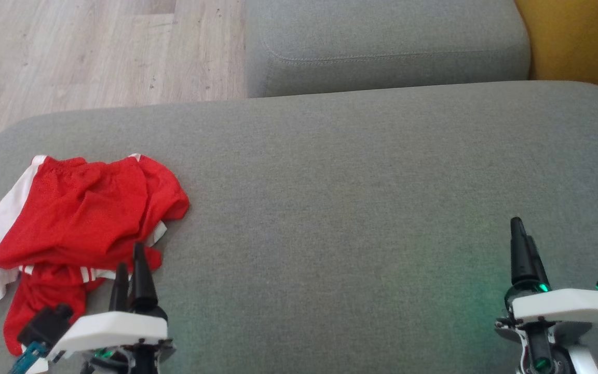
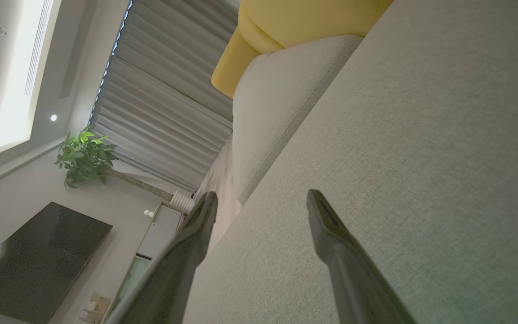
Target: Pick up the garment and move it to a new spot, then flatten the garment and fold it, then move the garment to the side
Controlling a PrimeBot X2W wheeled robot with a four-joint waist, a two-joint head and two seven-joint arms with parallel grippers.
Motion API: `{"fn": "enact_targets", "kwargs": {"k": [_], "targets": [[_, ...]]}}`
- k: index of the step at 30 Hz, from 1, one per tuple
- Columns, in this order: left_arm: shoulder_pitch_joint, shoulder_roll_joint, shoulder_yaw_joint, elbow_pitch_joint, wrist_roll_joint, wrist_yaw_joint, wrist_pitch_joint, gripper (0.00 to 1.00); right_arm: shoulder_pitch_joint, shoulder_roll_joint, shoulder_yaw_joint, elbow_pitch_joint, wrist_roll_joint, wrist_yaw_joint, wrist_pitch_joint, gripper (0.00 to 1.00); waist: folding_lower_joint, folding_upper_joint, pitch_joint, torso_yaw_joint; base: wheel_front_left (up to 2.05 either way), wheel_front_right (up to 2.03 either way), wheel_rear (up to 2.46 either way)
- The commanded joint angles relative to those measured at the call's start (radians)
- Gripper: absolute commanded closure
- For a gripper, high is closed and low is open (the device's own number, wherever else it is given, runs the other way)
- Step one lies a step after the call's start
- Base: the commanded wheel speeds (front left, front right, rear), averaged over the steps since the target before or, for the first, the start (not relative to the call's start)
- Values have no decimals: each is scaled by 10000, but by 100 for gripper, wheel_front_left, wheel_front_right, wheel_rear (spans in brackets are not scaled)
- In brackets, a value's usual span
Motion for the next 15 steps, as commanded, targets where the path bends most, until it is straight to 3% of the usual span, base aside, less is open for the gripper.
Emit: {"fn": "enact_targets", "kwargs": {"k": [1, 15], "targets": [[-290, 88, 4, -441, 432, -5, -162, 0, -187, -56, 167, -456, -401, 35, -187, 0, 0, 0, 4, 20, 0, 0, 0], [-293, 93, -461, -719, 2234, 506, -547, 0, -112, -61, 286, -847, -1949, 43, -570, 0, 0, 0, 19, 160, 0, 0, 0]]}}
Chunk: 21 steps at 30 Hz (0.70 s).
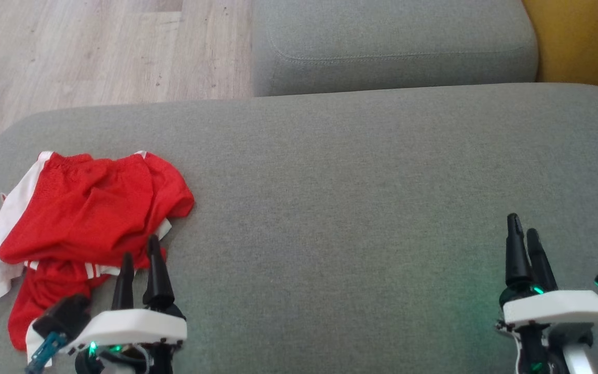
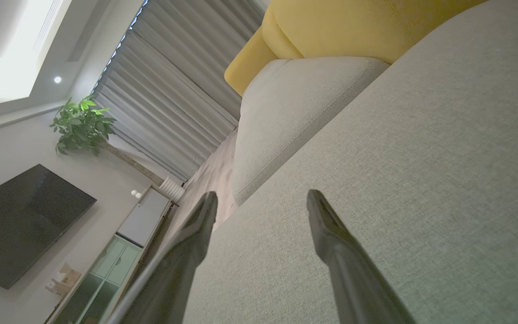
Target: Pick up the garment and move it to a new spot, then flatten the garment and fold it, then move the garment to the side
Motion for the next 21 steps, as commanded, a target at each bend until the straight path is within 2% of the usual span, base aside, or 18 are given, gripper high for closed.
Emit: {"fn": "enact_targets", "kwargs": {"k": [1, 12, 21], "targets": [[-302, 82, 49, -407, 309, 69, -132, 0, -276, -62, 196, -411, -317, 42, -137, 0, 0, 0, 1, 6, 0, 0, 0], [-290, 138, -289, -614, 1709, 565, -459, 0, -276, -66, 268, -582, -1692, 49, -462, 0, 0, 0, 29, 65, 0, 0, 0], [-296, 168, -538, -497, 2755, 674, -726, 0, -262, -70, 393, -640, -2715, 54, -726, 0, 0, 0, 18, 121, 0, 0, 0]]}}
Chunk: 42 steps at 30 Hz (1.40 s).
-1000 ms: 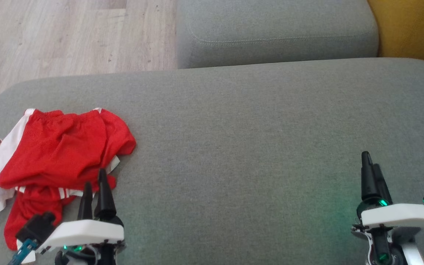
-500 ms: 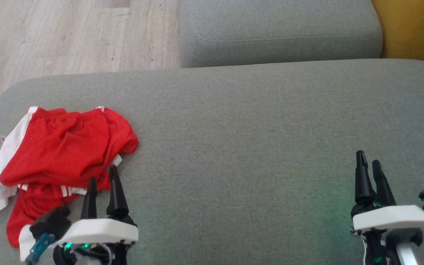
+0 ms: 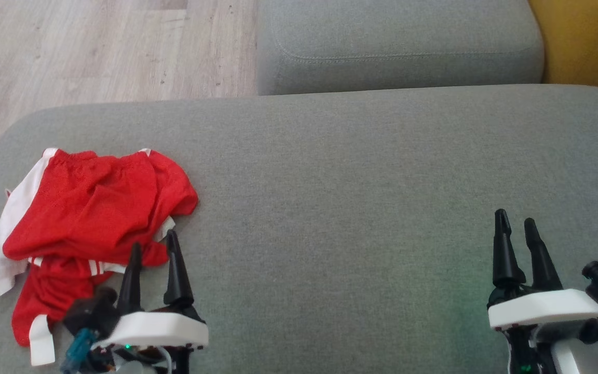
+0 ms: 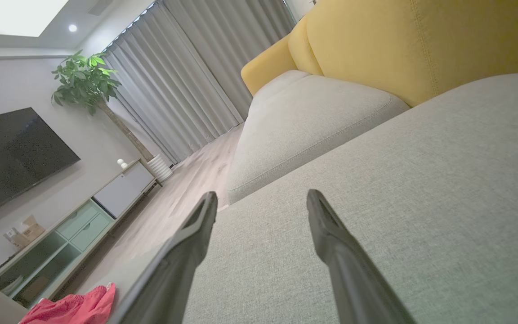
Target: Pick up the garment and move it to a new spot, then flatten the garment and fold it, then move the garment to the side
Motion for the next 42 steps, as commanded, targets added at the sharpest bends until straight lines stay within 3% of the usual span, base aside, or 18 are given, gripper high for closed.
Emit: {"fn": "enact_targets", "kwargs": {"k": [1, 19, 42], "targets": [[-315, 95, 63, -326, 450, 84, -152, 0, -276, -71, 190, -442, -428, 55, -167, 0, 0, 0, 5, 19, 0, 0, 0], [-255, 68, -131, -260, 2375, 436, -657, 0, -249, -78, 639, -99, -2590, 66, -669, 0, 0, 0, -84, 103, 0, 0, 0], [-129, 15, -249, -120, 4413, 579, -1276, 0, -124, -87, 773, 294, -5366, 79, -1284, 0, 0, 0, -241, 179, 0, 0, 0]]}}
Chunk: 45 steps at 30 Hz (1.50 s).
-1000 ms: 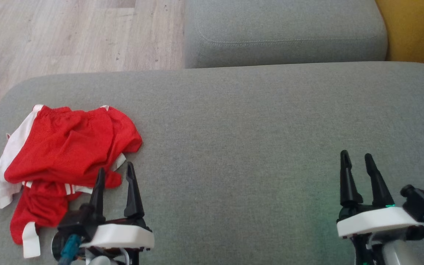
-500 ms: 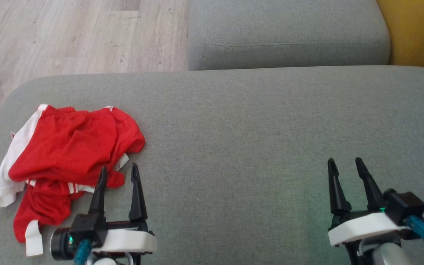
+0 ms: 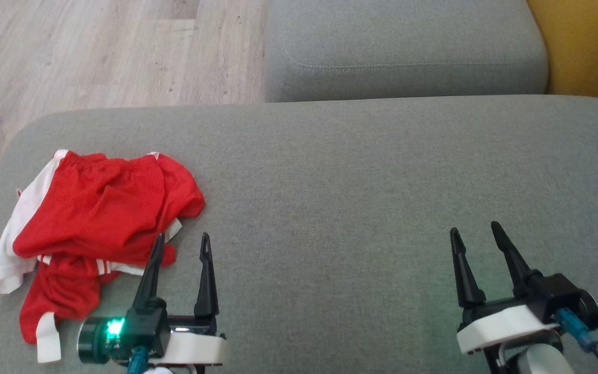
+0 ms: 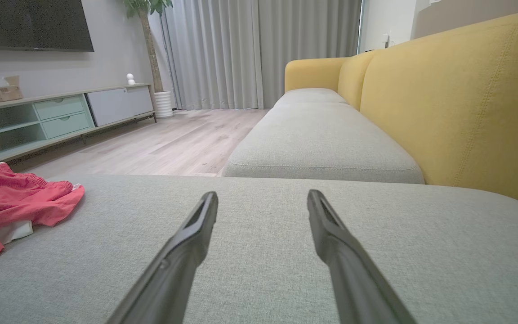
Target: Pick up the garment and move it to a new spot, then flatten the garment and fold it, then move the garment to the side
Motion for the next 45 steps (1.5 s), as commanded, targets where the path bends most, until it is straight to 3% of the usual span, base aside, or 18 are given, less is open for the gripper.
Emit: {"fn": "enact_targets", "kwargs": {"k": [1, 26, 33, 45], "targets": [[-199, 15, 283, -281, 61, 80, -95, 0, -126, -83, 189, -274, -11, 77, -136, 0, 0, 0, -22, 3, 0, 0, 0], [-194, 13, 292, 213, -150, 109, -95, 0, -31, -83, -203, 44, 324, 77, -136, 0, 0, 0, -21, 173, 0, 0, 0], [-373, 13, 511, 465, -84, 141, -95, 0, -36, -83, -151, 31, 282, 77, -136, 0, 0, 0, 111, 958, 0, 0, 0], [-354, 13, 806, 459, 21, 192, -95, 0, -106, -83, 90, -66, 274, 77, -136, 0, 0, 0, 245, 3070, 0, 0, 0]]}}
